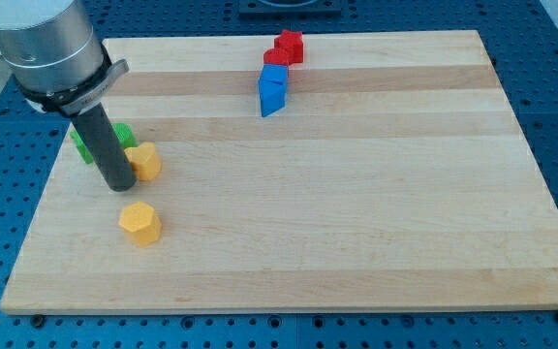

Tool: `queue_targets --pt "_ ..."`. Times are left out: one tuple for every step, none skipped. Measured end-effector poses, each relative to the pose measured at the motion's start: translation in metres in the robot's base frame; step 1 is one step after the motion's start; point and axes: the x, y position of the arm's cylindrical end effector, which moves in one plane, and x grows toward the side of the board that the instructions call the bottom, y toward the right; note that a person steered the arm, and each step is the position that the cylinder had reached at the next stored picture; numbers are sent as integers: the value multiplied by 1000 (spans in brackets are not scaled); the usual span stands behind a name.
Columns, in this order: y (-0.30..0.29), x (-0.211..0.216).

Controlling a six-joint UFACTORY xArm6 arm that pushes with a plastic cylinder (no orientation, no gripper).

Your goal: Move the yellow heart into the right side of the green circle

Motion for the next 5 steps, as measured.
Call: queue_targets --pt "13 -2" --pt "32 -11" --pt "47 -23" --pt "66 -21" --pt "108 -23"
